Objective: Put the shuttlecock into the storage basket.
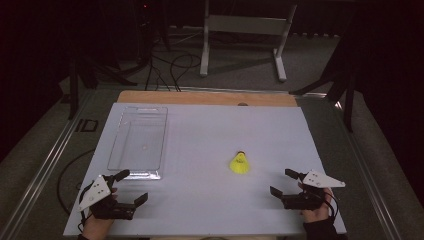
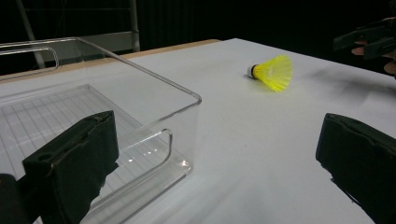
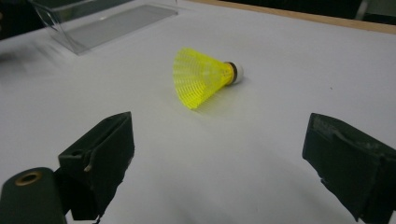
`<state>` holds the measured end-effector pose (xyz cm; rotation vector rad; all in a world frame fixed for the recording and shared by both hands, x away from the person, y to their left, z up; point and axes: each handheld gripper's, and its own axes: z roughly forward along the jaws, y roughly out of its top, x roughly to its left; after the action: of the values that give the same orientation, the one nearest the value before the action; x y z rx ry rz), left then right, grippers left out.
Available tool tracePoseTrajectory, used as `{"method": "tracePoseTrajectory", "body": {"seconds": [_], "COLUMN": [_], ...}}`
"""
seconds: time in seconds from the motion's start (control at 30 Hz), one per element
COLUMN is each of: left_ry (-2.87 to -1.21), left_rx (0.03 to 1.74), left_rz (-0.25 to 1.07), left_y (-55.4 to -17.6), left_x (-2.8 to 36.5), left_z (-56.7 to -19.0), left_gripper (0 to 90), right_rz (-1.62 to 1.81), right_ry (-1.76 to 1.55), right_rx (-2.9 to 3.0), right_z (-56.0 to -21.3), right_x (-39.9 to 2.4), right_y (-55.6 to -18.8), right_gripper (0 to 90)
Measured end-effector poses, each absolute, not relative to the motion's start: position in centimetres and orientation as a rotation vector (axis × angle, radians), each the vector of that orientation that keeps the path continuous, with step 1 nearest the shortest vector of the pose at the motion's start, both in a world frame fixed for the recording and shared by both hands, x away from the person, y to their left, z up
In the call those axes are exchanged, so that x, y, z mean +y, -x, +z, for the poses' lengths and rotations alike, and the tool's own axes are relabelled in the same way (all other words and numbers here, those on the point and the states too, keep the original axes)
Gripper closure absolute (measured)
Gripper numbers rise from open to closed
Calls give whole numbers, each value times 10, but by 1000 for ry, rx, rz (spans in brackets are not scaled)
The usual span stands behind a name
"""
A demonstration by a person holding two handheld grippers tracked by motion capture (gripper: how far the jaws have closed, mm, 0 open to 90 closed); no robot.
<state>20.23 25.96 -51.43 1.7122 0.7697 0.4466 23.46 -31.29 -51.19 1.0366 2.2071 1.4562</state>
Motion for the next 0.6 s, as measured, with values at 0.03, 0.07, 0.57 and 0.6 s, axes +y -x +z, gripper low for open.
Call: {"method": "tracePoseTrajectory", "body": {"seconds": [0.03, 0.07, 0.57, 0.6], "left_ry": [-1710, -1710, -1720, -1720], "left_rx": [769, 771, 765, 764], "left_rz": [445, 444, 431, 432], "left_y": [-202, -202, -203, -203], "left_x": [260, 260, 259, 259], "left_z": [-514, -514, -515, -515], "left_gripper": [1, 1, 2, 2], "right_rz": [1438, 1430, 1456, 1454], "right_ry": [-1036, -1032, -1025, -1022], "right_rx": [2207, 2208, 2194, 2190], "right_z": [-512, -512, -508, -508], "right_x": [-312, -312, -311, -311], "right_y": [-234, -234, -232, -232], "right_gripper": [94, 94, 83, 83]}}
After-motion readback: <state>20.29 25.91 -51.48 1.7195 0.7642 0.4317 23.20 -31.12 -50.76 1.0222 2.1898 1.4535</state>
